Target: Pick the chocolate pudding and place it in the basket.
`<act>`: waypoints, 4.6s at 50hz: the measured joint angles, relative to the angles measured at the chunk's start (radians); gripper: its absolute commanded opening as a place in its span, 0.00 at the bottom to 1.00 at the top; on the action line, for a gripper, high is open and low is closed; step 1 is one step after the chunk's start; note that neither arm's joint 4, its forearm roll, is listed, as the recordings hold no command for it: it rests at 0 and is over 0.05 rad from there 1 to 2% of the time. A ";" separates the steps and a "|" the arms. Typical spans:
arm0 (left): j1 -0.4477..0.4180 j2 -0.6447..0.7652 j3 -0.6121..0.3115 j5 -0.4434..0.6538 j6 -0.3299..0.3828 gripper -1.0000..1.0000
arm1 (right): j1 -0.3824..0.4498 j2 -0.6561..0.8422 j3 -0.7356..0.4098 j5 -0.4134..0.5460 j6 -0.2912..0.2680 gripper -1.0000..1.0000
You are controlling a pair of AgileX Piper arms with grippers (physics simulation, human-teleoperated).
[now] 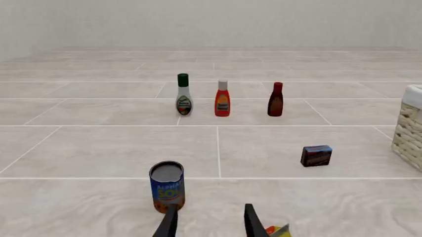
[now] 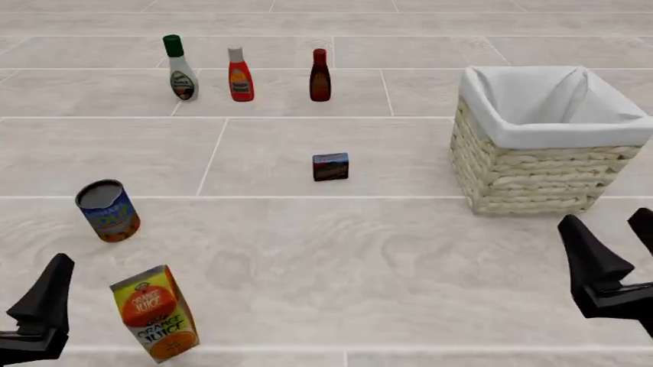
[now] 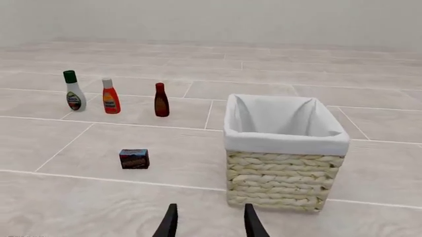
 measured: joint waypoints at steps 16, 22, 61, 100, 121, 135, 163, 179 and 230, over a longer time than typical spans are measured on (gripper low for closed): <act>0.000 0.000 0.000 0.000 0.000 1.00 | 0.045 0.150 -0.048 -0.067 0.002 1.00; 0.000 0.000 0.000 0.000 0.000 1.00 | 0.062 0.205 -0.064 -0.090 0.002 1.00; 0.000 0.000 0.000 0.000 0.000 1.00 | 0.151 0.579 -0.229 -0.214 0.027 1.00; 0.000 0.000 0.000 0.000 0.000 1.00 | 0.201 0.913 -0.443 -0.265 0.029 1.00; 0.000 0.000 0.000 0.000 0.000 1.00 | 0.240 1.041 -0.589 -0.238 0.024 1.00; 0.000 0.000 0.000 0.000 0.000 1.00 | 0.270 1.132 -0.694 -0.215 0.039 1.00; 0.000 0.000 0.000 0.000 0.000 1.00 | 0.327 1.319 -0.911 -0.171 0.069 1.00; 0.000 0.000 0.000 0.000 0.000 1.00 | 0.330 1.424 -1.045 -0.115 0.097 1.00; 0.000 0.000 0.000 0.000 0.000 1.00 | 0.284 1.786 -1.629 0.358 0.179 1.00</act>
